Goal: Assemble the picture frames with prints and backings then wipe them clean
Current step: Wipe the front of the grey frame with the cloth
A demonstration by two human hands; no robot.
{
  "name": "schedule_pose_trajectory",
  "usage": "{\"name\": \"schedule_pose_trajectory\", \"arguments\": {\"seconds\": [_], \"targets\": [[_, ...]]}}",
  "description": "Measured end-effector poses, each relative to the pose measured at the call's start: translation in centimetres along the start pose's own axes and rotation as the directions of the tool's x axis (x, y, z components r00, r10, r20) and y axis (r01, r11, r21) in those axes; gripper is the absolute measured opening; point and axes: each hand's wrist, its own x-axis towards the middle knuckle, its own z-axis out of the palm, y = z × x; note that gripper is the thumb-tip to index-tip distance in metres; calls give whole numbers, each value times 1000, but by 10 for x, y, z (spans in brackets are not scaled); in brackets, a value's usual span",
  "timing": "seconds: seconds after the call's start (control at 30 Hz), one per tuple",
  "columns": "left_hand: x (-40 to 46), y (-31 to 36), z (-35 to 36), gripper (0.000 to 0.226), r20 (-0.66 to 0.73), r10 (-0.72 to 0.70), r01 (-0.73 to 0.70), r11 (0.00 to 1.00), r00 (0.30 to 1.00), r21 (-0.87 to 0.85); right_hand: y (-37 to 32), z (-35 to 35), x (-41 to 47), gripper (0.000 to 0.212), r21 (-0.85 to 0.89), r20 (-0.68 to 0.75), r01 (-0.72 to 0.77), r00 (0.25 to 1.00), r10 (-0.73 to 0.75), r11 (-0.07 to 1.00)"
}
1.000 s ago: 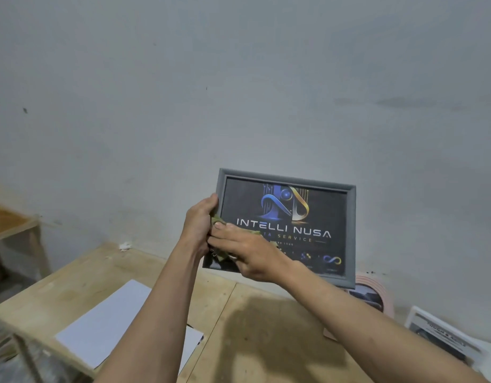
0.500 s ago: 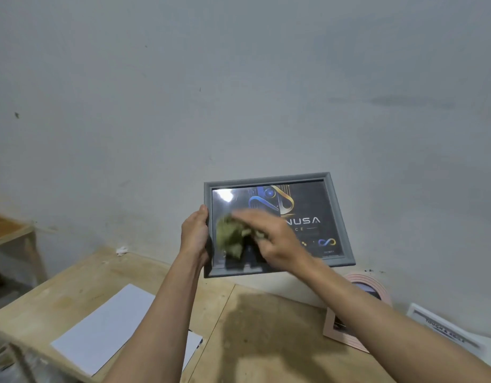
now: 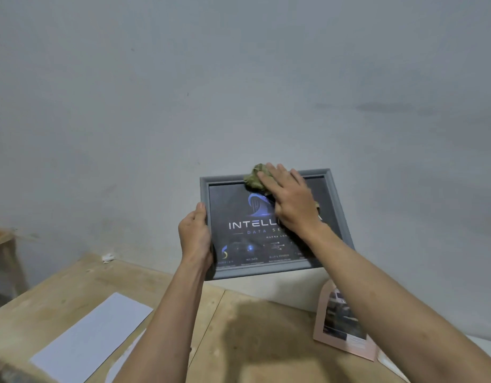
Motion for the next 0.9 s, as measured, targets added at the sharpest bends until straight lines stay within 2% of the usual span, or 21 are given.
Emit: {"name": "schedule_pose_trajectory", "arguments": {"seconds": [0.07,0.17,0.3,0.4,0.5,0.63,0.7,0.8,0.9], "targets": [[3,7,-4,40,-8,34,-34,999,999,5,32,-5,-10,65,-11,-30,-109,994,109,994],[11,13,-10,40,-7,104,-103,994,995,37,60,-14,-20,71,32,10,-258,966,257,966],[17,16,-12,41,-18,166,-164,984,986,77,53,-15,-37,69,145,-18,-259,964,265,955],[17,21,-16,44,-86,170,-165,985,982,58,38,-4,-83,62,182,14,-224,974,225,958],[23,26,-23,45,-137,147,-142,989,980,44,25,12,-135,78,210,51,-205,979,199,956],[21,19,-18,44,-162,105,-100,994,981,41,-8,27,-141,81,306,60,-337,940,336,890],[16,11,-7,42,-183,59,-56,998,981,17,-47,35,-131,77,381,64,-285,957,283,879],[13,1,5,43,-178,23,-21,1000,984,12,-121,45,-125,70,466,52,-116,993,104,877],[17,-4,-4,43,-194,-2,15,998,981,65,-152,41,-125,61,605,75,-78,996,41,792]]}}
